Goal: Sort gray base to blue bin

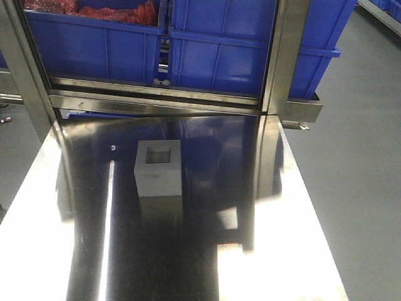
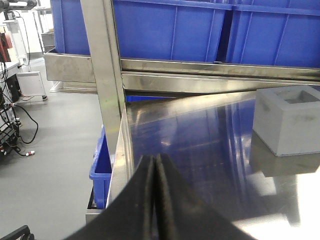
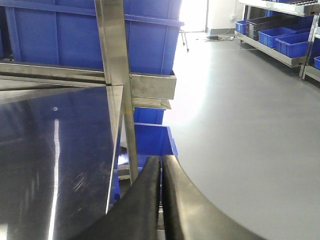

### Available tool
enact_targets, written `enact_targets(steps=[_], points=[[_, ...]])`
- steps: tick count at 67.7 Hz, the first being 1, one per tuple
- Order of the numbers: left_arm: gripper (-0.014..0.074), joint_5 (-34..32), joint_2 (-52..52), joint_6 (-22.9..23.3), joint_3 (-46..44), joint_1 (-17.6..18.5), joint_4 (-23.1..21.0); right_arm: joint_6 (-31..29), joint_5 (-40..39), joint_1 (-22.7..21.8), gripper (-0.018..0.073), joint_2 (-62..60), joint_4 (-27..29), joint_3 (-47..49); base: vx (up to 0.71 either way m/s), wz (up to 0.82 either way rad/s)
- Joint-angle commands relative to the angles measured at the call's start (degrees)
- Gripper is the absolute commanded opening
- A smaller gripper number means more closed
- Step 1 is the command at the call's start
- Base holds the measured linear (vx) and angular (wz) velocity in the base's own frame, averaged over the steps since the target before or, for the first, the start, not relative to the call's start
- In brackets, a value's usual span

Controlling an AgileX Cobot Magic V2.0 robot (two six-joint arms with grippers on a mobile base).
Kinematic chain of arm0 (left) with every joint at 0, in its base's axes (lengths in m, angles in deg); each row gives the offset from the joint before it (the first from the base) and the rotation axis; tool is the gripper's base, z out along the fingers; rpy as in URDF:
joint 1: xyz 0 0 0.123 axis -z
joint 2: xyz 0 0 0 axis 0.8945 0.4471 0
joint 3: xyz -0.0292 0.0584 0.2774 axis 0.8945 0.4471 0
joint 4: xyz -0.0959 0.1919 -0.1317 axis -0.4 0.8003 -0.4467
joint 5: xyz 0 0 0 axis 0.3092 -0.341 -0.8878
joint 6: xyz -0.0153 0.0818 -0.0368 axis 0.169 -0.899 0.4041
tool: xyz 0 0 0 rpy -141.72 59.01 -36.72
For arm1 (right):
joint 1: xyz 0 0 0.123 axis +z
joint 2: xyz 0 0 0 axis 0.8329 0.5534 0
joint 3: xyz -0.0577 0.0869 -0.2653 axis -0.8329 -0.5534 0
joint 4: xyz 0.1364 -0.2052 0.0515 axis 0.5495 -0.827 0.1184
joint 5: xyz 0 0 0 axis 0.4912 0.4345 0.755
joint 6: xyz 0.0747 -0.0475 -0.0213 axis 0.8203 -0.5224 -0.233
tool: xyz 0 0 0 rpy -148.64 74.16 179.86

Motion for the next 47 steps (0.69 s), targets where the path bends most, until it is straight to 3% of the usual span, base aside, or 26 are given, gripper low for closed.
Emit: enact_targets(steps=[1, 24, 34, 41, 47], points=[[-0.0007, -4.02, -0.69, -0.04, -1.15, -0.10, -0.53, -0.72, -4.29, -0.28, -0.0005, -0.50, -0.45, -0.12, 0.00, 0.00], [-0.0007, -5.18, -0.69, -0.04, -1.15, -0.12, -0.53, -0.72, -4.29, -0.28, -0.0005, -0.50, -0.45, -0.12, 0.00, 0.00], [-0.0007, -9.29, -0.69, -0.04, -1.94, -0.12, -0.53, -0.72, -4.29, -0.28, -0.0005, -0.50, -0.45, -0.12, 0.00, 0.00], [-0.0007, -14.15, -0.54, 0.03, -4.69, -0.12, -0.53, -0.72, -4.29, -0.28, -0.0005, -0.50, -0.45, -0.12, 0.00, 0.00], [-0.0007, -13.50, 1.36, 0.47, -9.61, -0.12, -0.53, -0.72, -4.29, -0.28, -0.0005, -0.50, -0.45, -0.12, 0.00, 0.00]])
